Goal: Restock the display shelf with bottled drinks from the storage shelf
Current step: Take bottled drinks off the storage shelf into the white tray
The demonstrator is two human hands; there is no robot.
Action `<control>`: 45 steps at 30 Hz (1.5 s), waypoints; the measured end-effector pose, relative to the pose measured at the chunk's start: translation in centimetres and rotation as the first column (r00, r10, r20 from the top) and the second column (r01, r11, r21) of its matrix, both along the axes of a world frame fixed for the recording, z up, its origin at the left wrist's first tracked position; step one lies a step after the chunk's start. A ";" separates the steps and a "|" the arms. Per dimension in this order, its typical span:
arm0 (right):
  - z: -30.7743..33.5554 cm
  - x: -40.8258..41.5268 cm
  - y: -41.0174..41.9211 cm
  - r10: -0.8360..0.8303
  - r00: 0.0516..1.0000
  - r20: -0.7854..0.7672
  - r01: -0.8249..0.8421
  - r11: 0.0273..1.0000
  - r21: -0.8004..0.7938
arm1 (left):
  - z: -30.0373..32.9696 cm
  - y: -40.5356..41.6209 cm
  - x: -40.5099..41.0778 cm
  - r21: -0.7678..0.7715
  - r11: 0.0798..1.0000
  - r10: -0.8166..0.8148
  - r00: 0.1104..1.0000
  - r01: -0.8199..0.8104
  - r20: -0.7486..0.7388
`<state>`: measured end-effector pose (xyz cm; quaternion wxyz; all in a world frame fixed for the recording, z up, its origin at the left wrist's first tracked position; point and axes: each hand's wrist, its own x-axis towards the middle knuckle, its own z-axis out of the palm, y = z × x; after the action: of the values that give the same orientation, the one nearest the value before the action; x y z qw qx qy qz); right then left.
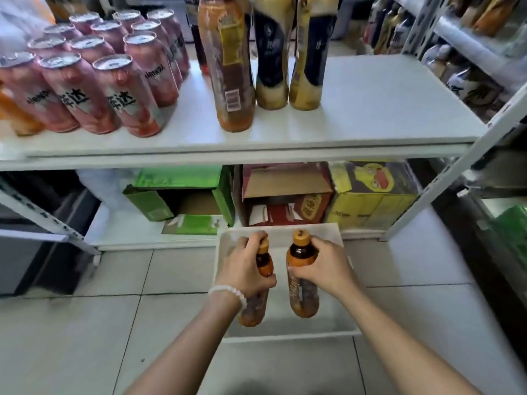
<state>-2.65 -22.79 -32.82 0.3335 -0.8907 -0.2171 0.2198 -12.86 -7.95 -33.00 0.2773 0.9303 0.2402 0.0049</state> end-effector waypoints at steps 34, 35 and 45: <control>-21.7 3.0 8.5 -0.100 0.954 -0.283 0.026 0.967 -0.254 | -21.4 6.7 4.4 -0.098 0.988 0.085 0.943 -0.122 -0.321; -21.8 2.9 8.5 -0.099 0.956 -0.276 0.026 0.966 -0.257 | -21.4 6.7 4.4 -0.092 0.990 0.071 0.944 -0.106 -0.323; -19.8 2.0 7.7 -0.035 0.985 -0.167 -0.008 0.969 -0.245 | -18.6 5.6 4.3 0.158 0.987 0.055 0.919 0.008 -0.390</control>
<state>-0.67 -15.06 -52.65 0.2400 -0.9044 -0.1530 0.3179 -8.54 -2.30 -51.60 0.1494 0.9282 0.3009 -0.1597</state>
